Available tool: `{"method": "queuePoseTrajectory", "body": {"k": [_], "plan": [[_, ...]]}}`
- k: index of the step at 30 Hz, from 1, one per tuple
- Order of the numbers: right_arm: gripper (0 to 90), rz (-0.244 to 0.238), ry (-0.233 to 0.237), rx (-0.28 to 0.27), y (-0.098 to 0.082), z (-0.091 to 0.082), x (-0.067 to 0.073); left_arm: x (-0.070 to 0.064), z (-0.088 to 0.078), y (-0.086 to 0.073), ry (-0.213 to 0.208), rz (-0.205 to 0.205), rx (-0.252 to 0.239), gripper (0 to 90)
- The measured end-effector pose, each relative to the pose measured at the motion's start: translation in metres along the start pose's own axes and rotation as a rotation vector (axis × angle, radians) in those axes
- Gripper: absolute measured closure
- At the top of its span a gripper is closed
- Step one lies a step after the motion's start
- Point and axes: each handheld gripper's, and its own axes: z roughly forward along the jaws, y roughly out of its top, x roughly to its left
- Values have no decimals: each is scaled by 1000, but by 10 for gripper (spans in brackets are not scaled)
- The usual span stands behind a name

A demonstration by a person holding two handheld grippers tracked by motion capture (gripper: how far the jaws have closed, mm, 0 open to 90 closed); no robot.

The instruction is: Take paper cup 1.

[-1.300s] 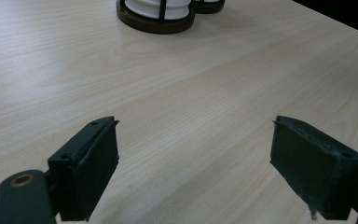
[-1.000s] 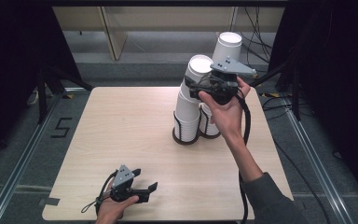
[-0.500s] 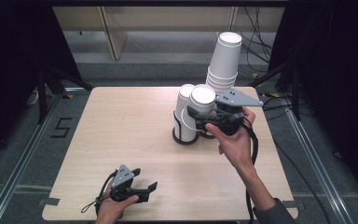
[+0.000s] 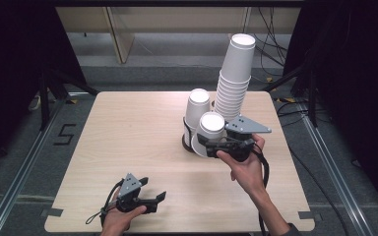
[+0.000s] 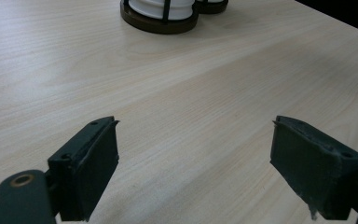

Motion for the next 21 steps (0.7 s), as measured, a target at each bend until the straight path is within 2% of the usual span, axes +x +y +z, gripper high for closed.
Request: {"method": "queuePoseTrajectory", "body": {"k": [2,3,8,10,19,20,21], "plan": [[203,1,1,6,-2,1,0,-1,-1,0,6,0,1,147],[203,-15,11,7,-5,4,0,0,-1,0,5,1,1,147],[203,4,12,29,-10,7,3,-1,-1,1,2,-3,-1,147],[203,5,33,28,-13,9,3,0,-1,1,2,1,4,146],[203,33,62,52,-21,10,7,-1,-1,1,-8,-12,-11,147],[203,6,48,46,-22,10,5,-1,-1,1,-5,-11,-5,147],[203,23,65,43,-24,11,6,-1,-1,1,-5,-11,-5,147]]}}
